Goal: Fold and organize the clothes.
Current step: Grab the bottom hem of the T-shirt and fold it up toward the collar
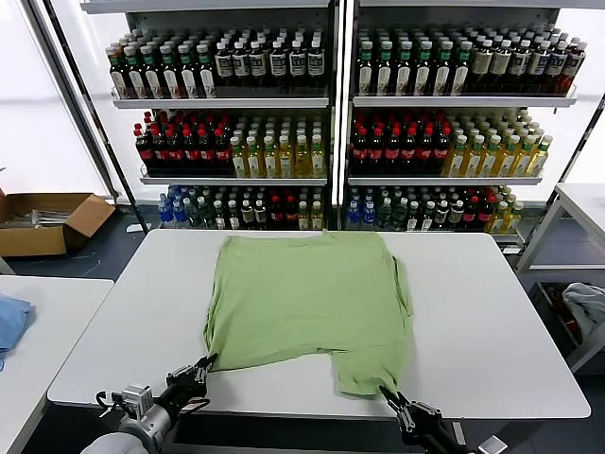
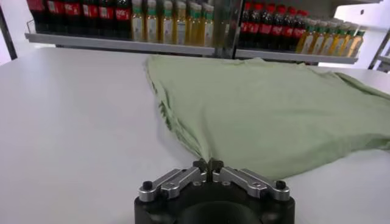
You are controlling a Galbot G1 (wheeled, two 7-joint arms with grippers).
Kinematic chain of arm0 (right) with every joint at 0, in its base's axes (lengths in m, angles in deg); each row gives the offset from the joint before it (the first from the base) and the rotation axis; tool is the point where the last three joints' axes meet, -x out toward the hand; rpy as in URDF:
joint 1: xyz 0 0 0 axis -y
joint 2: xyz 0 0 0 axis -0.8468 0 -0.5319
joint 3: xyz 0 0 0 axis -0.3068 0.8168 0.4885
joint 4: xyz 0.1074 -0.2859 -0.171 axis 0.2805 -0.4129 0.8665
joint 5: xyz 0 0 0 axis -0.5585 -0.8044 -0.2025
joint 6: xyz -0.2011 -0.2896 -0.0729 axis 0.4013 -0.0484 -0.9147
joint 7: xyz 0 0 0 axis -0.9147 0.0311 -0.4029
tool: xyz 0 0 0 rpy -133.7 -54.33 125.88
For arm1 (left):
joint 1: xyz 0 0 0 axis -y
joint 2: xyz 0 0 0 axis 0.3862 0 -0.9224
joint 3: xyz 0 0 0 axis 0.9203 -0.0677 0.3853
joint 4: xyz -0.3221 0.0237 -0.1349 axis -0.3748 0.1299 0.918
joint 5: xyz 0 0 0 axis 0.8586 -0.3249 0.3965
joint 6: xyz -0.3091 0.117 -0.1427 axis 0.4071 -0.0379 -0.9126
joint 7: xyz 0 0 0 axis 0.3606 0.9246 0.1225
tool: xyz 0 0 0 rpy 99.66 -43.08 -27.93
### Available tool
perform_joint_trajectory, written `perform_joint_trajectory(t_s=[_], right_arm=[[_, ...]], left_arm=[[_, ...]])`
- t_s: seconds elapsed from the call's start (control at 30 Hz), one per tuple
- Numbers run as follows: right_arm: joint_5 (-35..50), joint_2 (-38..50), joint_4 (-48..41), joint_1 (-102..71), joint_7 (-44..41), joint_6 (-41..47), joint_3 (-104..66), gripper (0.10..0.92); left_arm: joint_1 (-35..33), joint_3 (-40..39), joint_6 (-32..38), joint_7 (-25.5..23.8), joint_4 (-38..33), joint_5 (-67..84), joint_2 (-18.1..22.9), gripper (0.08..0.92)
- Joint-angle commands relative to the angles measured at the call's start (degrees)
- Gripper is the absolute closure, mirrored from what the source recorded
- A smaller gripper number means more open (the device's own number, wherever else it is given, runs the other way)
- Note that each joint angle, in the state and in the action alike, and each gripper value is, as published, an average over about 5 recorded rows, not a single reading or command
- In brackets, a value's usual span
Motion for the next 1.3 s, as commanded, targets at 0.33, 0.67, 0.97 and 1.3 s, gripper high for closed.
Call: perform_joint_trajectory(t_s=[0.33, 0.67, 0.97, 1.3], right_arm=[[9.15, -1.11, 3.44, -10.21, -8.74, -6.85, -6.26, 0.914], [15.91, 1.98, -2.27, 10.04, -2.56, -4.53, -2.37, 0.914], [15.22, 3.32, -14.78, 26.59, 0.34, -4.10, 1.52, 0.914], [11.63, 3.83, -26.21, 37.92, 2.01, -4.15, 8.45, 0.914]], left_arm=[[-7.49, 4.61, 0.05, 0.61, -12.11, 0.27, 1.10, 0.899], [-6.05, 5.38, -1.95, 1.50, -13.51, 4.79, -0.17, 0.899], [8.15, 2.04, -6.10, 3.66, -4.15, 13.76, -1.63, 0.899], [20.14, -2.36, -7.53, 4.86, 8.41, 15.54, -3.11, 0.899]])
